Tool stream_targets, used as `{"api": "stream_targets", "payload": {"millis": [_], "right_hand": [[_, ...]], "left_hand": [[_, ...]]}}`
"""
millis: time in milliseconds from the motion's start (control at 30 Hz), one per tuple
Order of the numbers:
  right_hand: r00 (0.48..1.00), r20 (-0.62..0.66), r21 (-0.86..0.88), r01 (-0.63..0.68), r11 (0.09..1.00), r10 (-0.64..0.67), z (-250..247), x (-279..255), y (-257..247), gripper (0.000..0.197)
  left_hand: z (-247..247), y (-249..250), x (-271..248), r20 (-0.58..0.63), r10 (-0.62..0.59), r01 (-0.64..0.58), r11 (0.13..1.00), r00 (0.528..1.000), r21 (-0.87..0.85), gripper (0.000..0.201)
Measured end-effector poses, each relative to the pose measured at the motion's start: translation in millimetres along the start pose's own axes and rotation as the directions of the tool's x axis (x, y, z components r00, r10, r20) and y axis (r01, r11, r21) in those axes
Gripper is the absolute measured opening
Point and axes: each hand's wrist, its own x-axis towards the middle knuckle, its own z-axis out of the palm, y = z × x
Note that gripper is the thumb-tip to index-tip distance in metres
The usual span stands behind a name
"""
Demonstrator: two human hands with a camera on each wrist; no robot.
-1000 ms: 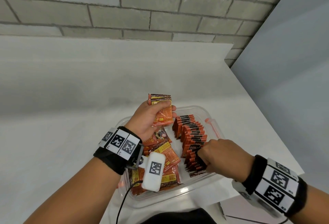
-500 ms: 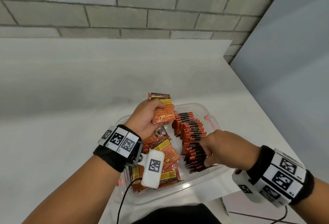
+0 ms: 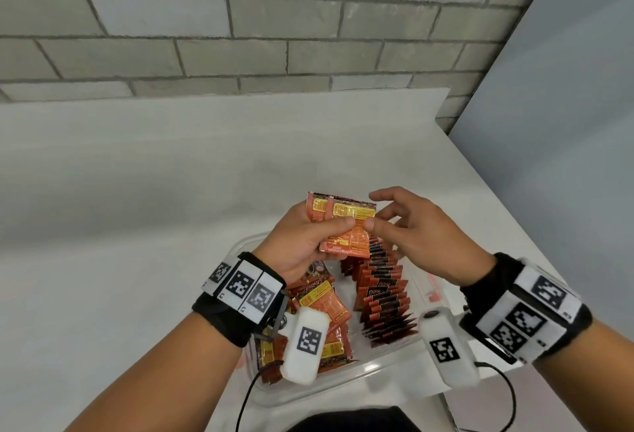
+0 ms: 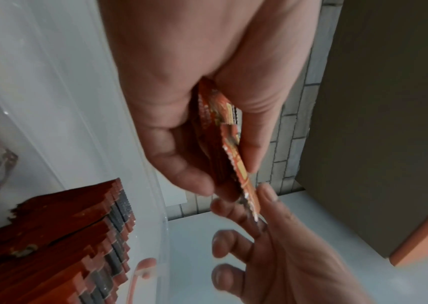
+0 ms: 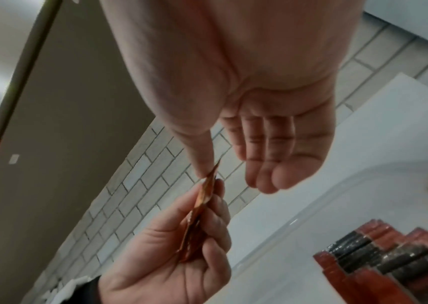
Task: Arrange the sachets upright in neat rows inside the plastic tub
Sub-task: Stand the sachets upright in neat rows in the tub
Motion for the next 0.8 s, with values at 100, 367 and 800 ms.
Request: {"api": "stream_targets", "payload": {"millis": [100, 367, 800], "right_hand": [[1.0, 0.01, 0.216, -0.011, 0.976, 0.009, 1, 6, -3, 0.019], [0.911, -0.122, -0.195, 0.367, 0.909, -0.394, 8, -2, 9, 0.01], [0.978, -0.052, -0.132, 0.194, 0.972, -0.202, -5, 7, 5, 0.041]], "left_hand": [[2, 2, -1, -0.009, 0.018, -0.018, 1.0, 1.0, 0.005, 0.038], [-1, 3, -3, -0.037, -0.017, 0.007, 0.971, 0.999, -0.241, 0.026], [13, -2, 5, -0.07, 0.012, -0.012, 1.0, 0.998, -0.003, 0.028]]}}
